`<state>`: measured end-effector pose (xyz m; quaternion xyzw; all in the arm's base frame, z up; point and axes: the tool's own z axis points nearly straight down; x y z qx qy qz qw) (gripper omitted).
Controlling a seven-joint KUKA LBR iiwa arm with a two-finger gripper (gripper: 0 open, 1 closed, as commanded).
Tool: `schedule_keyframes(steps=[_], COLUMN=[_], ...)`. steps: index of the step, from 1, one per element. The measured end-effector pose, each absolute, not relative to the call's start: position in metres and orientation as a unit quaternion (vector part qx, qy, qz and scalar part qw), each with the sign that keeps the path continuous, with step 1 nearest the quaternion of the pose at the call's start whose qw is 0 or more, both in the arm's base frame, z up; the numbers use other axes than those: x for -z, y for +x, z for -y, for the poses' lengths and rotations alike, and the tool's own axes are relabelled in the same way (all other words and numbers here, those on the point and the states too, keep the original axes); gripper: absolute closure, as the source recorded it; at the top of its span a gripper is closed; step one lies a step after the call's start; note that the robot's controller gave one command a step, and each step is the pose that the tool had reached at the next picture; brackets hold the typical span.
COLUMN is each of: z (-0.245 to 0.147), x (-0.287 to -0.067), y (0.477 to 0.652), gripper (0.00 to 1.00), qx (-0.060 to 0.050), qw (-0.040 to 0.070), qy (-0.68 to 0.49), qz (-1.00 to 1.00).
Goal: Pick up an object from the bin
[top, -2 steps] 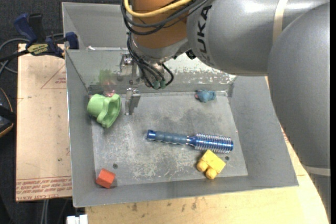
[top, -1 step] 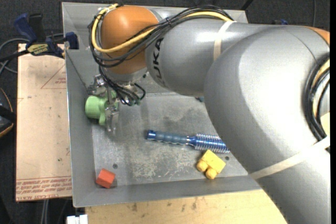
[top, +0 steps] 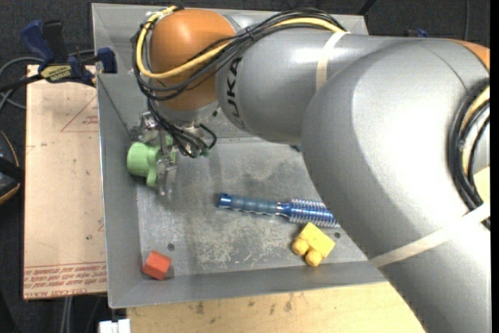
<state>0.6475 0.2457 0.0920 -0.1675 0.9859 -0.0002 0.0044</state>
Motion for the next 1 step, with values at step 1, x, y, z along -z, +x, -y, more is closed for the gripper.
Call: schedule_keyframes(steps=[1], z=[-0.2381], x=[-0.198], y=[0.6428], gripper=[1.0], qx=[-0.001], qw=[0.006], qy=[-0.169], qz=[-0.986])
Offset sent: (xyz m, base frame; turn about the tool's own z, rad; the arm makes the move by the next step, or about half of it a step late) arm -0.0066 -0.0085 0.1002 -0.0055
